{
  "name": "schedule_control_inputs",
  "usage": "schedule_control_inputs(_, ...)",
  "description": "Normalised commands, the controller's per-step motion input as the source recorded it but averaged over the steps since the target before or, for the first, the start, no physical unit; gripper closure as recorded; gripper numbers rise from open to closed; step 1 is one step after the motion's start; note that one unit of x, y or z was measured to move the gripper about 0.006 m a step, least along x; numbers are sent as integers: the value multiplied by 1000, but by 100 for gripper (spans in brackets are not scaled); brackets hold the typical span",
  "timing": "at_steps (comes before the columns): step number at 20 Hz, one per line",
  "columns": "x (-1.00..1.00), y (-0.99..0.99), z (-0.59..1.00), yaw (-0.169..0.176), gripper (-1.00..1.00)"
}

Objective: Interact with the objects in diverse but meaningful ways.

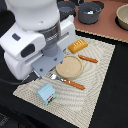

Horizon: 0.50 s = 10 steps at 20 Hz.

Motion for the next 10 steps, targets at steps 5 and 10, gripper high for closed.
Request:
schedule_control_inputs(5,-519,293,-467,-44,-100)
schedule_control_inputs(10,-831,314,-467,-51,-100)
